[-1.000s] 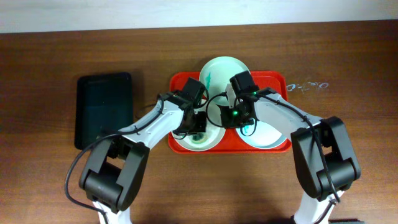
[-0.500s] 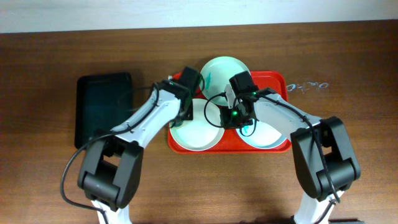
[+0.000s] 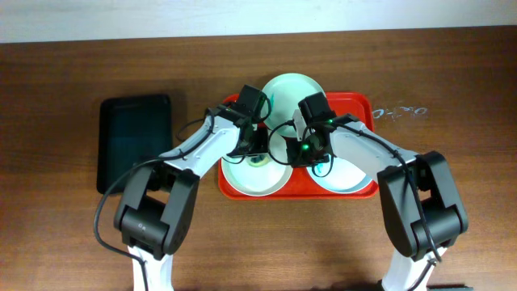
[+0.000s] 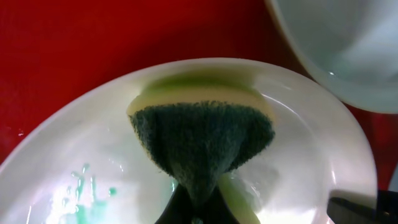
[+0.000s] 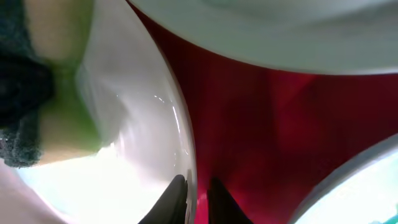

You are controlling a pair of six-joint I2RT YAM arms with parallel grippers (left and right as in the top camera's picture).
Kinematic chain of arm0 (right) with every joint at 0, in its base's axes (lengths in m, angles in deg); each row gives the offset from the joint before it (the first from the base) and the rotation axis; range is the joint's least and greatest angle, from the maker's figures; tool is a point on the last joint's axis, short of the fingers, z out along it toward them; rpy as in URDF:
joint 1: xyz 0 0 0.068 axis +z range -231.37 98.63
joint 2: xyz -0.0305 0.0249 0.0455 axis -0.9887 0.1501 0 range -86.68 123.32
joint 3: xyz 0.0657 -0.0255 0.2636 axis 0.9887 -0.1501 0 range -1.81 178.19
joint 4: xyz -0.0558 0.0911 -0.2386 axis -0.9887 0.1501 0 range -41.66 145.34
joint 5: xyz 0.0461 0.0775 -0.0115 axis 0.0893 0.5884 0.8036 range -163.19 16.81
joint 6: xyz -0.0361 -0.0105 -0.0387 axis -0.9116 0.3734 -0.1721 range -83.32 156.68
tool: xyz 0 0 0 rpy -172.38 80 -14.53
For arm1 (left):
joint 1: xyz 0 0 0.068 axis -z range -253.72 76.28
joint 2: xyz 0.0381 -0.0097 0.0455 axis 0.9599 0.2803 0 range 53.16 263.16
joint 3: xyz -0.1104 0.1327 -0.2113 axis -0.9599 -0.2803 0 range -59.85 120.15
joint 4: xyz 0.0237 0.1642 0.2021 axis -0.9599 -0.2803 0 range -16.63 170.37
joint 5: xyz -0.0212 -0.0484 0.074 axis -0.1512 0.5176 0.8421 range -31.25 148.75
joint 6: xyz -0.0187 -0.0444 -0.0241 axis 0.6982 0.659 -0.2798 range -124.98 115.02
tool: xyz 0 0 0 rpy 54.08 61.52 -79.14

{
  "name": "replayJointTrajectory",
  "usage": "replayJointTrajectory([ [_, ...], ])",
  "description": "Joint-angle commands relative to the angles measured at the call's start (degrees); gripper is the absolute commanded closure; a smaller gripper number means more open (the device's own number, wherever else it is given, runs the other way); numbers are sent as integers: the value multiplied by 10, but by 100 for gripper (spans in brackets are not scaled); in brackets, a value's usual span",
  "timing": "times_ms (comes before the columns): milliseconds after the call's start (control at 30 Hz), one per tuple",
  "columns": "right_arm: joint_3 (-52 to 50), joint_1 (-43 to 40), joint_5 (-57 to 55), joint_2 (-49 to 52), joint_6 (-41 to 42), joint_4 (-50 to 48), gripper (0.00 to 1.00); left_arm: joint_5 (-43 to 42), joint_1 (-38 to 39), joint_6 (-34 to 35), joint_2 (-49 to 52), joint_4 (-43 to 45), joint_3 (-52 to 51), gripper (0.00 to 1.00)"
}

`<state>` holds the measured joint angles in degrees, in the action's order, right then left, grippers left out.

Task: Clean dirty plates on tray and stack at the side
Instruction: 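Hold the plate with the right gripper and scrub it with the sponge, then lift the scrubbed plate with the right gripper and place it at the right side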

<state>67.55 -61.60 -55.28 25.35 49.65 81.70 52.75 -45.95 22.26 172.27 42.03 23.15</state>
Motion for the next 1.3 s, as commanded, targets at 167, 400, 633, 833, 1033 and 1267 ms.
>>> replayJointTrajectory([
  [167,0,1,-6,9,-5,2,86,326,-13,5,24,-108,18,100],
  [400,0,1,-8,9,-6,2,86,86,-14,-2,23,-246,179,100],
  [633,0,1,-8,9,-5,2,86,-46,5,-44,25,-196,60,100],
  [833,0,1,-8,9,-5,2,86,206,3,3,25,-173,-9,100],
  [1033,0,1,-8,9,-5,2,93,322,0,28,25,-231,54,100],
  [1267,52,2,-40,-13,-8,57,96,238,-43,36,24,-334,240,100],
])
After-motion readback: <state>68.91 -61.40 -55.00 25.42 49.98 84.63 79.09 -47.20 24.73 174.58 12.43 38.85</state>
